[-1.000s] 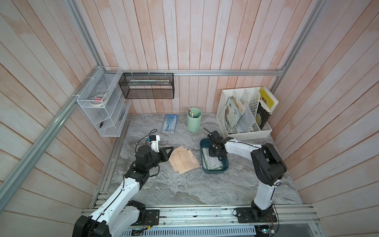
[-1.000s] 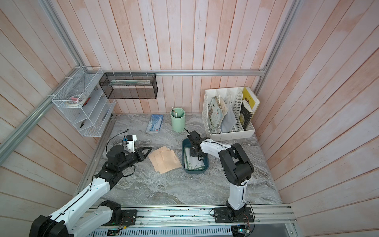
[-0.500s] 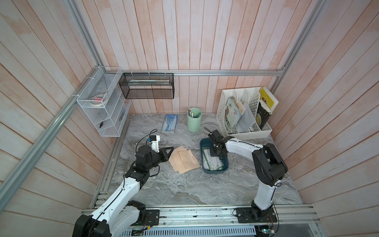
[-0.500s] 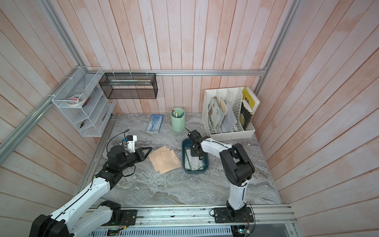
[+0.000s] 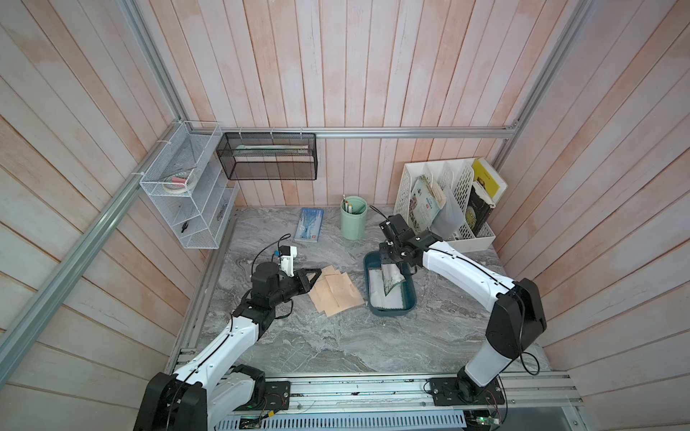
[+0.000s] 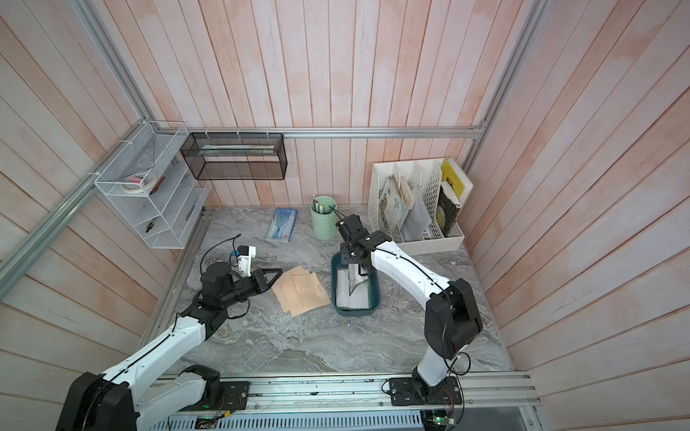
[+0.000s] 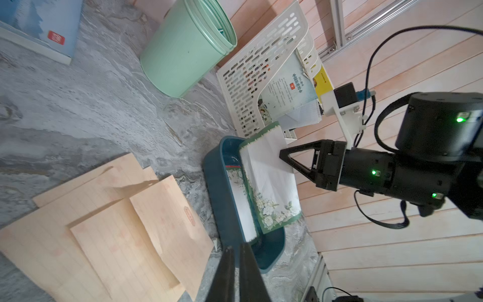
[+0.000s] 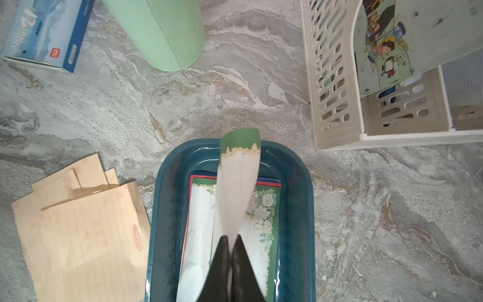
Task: Take out the stationery paper from the storage box
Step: Pick up the stationery paper from the storage box.
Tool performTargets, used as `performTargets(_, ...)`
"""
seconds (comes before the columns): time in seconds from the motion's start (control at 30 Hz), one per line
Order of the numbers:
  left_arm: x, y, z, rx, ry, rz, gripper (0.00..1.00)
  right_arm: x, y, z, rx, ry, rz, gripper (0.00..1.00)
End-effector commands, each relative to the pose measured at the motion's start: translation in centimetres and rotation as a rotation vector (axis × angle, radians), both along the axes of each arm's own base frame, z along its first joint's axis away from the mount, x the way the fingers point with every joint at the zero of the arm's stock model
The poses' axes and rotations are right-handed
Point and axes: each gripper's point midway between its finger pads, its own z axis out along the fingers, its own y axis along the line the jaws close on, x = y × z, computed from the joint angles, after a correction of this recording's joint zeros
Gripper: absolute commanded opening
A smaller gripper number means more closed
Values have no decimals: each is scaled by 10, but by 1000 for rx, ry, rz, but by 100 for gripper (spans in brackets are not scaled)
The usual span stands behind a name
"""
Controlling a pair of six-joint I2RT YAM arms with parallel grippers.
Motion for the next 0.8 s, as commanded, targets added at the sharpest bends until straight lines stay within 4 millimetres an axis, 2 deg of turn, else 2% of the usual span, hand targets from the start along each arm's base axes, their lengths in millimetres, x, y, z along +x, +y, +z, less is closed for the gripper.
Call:
performTargets(0.0,-7,-15,17,-91,-66,-111,31,-6,5,22,12,-20,26,8)
performTargets(0.1,-13,-27,22,-178,-94,-202,65,-7,14,40,65,-56,54,9)
performTargets(0.13,-15,-31,24,-210,-104,-234,74,-7,18,44,88,-63,70,8)
performTargets(0.17,-18,-35,26,-240,-112,-267,78,-8,22,49,113,-70,86,8)
performTargets(0.27,-21,-44,32,-301,-137,-328,80,-14,37,70,213,-95,143,8)
performTargets(0.37,-15,-53,28,-320,-117,-345,80,-21,50,95,330,-144,197,11)
performTargets(0.5,-12,-70,29,-337,-120,-391,80,-30,60,116,428,-172,250,14)
performTargets(0.63,-5,-85,29,-338,-117,-415,79,-36,69,123,491,-166,282,15)
performTargets(0.77,-2,-94,34,-358,-128,-443,79,-40,74,120,511,-144,300,15)
